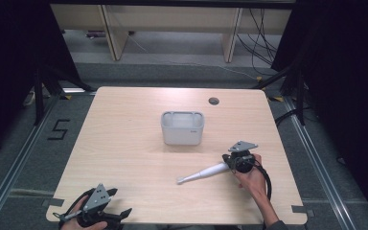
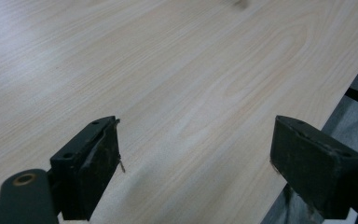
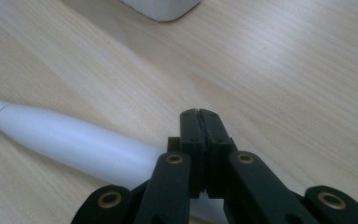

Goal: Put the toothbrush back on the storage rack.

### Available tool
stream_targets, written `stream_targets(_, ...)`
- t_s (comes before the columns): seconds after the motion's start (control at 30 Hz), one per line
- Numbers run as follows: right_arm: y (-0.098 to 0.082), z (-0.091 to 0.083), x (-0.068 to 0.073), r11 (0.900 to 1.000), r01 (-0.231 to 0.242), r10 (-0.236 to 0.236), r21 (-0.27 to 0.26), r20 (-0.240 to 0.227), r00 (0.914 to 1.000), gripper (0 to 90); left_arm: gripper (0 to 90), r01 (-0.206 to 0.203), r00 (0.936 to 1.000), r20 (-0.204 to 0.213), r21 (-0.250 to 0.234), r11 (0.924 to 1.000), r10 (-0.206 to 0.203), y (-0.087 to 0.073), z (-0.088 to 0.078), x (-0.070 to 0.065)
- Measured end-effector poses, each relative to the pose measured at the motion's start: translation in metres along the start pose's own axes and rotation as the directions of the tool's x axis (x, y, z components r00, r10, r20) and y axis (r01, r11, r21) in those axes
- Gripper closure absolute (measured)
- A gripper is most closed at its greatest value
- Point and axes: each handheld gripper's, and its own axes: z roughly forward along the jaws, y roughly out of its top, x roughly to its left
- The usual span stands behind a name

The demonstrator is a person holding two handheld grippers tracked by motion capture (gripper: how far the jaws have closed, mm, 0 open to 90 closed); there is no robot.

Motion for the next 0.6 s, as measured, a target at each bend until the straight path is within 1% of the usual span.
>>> stream_targets(0.03,-0.0002,0.0000,-0.0008,1.000,0.011,-0.011,0.000,0.000,0.9999,89.3,15.0,0.019,0.9998,-0.002,-0.019,0.9996,-0.019,-0.0002,0.0012,-0.0014)
stream_targets(0.07,-0.0008,-0.0006,-0.0007,1.000,0.015,-0.015,0.003,-0.003,0.9999,89.3,15.0,0.012,0.9999,-0.005,-0.017,0.9998,-0.012,-0.0003,0.0009,-0.0009)
stream_targets(0.17,-0.0020,-0.0015,0.0016,1.000,0.013,-0.013,0.005,-0.005,0.9999,89.3,15.0,0.013,0.9999,-0.004,-0.016,0.9998,-0.013,-0.0002,0.0005,-0.0009)
stream_targets(0.2,-0.0022,-0.0017,0.0019,1.000,0.016,-0.016,0.003,-0.003,0.9999,89.3,15.0,-0.016,0.9998,-0.009,-0.004,0.9999,0.016,0.0003,-0.0002,0.0013)
stream_targets(0.23,-0.0019,-0.0027,0.0017,1.000,0.020,-0.020,0.009,-0.008,0.9998,89.3,15.0,0.008,0.9999,-0.010,-0.016,0.9998,-0.008,-0.0001,0.0003,-0.0006)
stream_targets(0.27,-0.0019,-0.0030,0.0013,0.999,0.040,-0.040,0.005,-0.010,0.9991,89.3,15.0,0.005,0.9999,-0.010,-0.014,0.9999,-0.005,-0.0001,0.0003,-0.0001)
stream_targets(0.3,-0.0023,-0.0038,0.0040,1.000,0.013,-0.013,0.012,-0.006,0.9999,89.3,15.0,-0.004,0.9999,-0.013,-0.010,0.9999,0.004,0.0001,0.0000,0.0006)
stream_targets(0.33,-0.0024,-0.0043,0.0033,0.999,0.031,-0.031,0.007,-0.007,0.9995,89.3,15.0,-0.026,0.9996,-0.011,-0.016,0.9995,0.026,0.0004,0.0003,0.0021)
stream_targets(0.43,-0.0026,-0.0059,0.0045,1.000,0.027,-0.027,0.016,-0.008,0.9996,89.3,15.0,-0.025,0.9996,-0.012,-0.015,0.9996,0.025,0.0003,0.0003,0.0021)
stream_targets(0.47,-0.0029,-0.0061,0.0046,0.999,0.032,-0.032,0.014,-0.002,0.9995,89.3,15.0,-0.025,0.9996,-0.012,-0.016,0.9996,0.025,0.0003,0.0003,0.0022)
stream_targets(0.5,-0.0030,-0.0068,0.0053,0.999,0.034,-0.034,0.021,-0.007,0.9994,89.3,15.0,-0.024,0.9996,-0.013,-0.016,0.9996,0.024,0.0003,0.0002,0.0021)
stream_targets(0.53,-0.0033,-0.0077,0.0064,0.998,0.053,-0.053,0.020,-0.006,0.9986,89.3,15.0,0.021,0.9998,-0.003,-0.027,0.9994,-0.021,-0.0001,0.0005,-0.0015)
stream_targets(0.57,-0.0033,-0.0078,0.0070,0.998,0.062,-0.062,0.022,-0.009,0.9980,89.3,15.0,0.023,0.9997,-0.002,-0.027,0.9994,-0.023,0.0000,0.0003,-0.0015)
stream_targets(0.6,-0.0038,-0.0086,0.0089,0.998,0.049,-0.049,0.027,-0.007,0.9988,89.3,15.0,0.020,0.9998,0.000,-0.027,0.9994,-0.020,0.0001,0.0004,-0.0011)
